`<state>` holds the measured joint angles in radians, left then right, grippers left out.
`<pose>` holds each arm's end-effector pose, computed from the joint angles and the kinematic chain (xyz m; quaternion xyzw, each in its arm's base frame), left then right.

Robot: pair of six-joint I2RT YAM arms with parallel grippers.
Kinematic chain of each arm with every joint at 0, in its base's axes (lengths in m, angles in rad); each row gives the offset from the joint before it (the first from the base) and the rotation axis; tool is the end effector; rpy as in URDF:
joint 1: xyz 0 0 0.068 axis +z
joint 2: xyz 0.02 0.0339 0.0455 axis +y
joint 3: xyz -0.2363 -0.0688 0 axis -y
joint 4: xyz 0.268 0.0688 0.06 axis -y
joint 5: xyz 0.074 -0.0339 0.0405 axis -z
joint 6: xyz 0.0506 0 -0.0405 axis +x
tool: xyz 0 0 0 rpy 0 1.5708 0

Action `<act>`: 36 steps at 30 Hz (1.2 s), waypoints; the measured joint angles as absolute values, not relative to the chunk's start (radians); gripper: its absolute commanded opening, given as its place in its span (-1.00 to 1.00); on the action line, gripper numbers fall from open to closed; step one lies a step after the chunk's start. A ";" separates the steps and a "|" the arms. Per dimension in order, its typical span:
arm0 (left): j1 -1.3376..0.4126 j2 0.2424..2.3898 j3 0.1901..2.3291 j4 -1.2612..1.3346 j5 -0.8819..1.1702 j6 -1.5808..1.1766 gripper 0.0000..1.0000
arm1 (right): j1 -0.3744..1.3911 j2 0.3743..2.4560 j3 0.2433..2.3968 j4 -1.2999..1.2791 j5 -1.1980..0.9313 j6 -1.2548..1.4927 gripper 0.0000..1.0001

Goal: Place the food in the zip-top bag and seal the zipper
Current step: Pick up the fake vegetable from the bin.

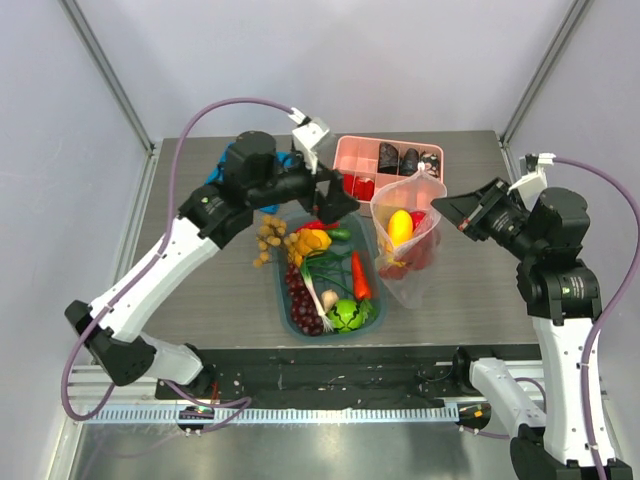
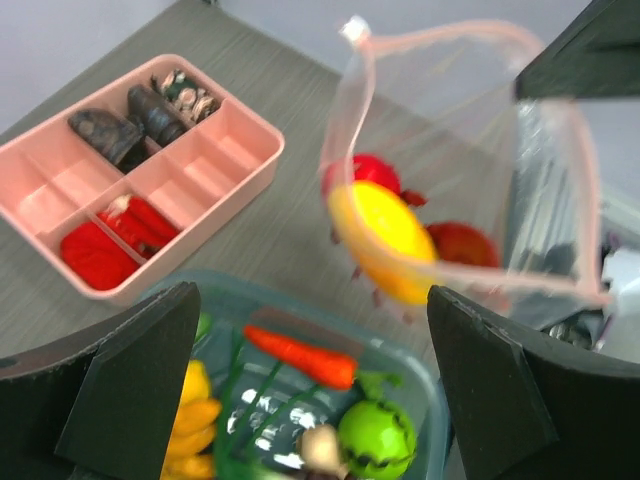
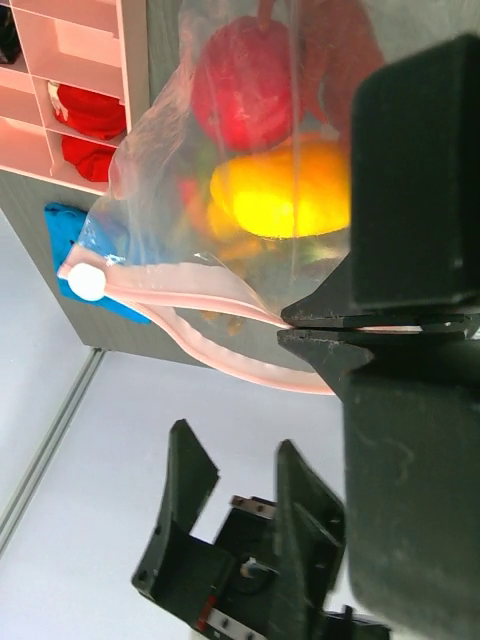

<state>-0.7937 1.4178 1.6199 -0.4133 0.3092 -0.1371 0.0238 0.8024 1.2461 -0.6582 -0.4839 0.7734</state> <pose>0.2372 -0.2632 0.4340 0.3394 0.6962 -0.3858 0.5013 0.1875 0.0280 0.4274 0.1369 0.7586 0.4084 0.4889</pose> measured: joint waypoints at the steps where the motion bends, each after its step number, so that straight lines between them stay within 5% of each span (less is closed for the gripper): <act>1: -0.752 1.398 1.596 -0.427 0.362 -0.119 0.99 | 0.024 0.793 1.239 -0.658 -0.483 0.768 -0.99; 4: -0.693 1.371 1.550 -0.530 0.480 0.028 0.63 | 0.024 0.766 1.189 -0.662 -0.480 0.760 -0.98; 12: -0.705 1.376 1.413 -0.912 0.633 0.679 0.14 | 0.024 0.763 1.137 -0.682 -0.466 0.740 -0.98; 23: -0.763 1.512 1.354 -1.237 0.673 1.380 0.11 | 0.024 0.768 1.133 -0.683 -0.458 0.731 -0.98; 30: -0.895 1.554 1.332 -1.227 0.609 1.491 0.31 | 0.024 0.779 1.133 -0.683 -0.458 0.731 -0.98; 36: -1.004 1.608 1.331 -1.200 0.467 1.492 0.22 | 0.024 0.779 1.131 -0.683 -0.458 0.731 -0.98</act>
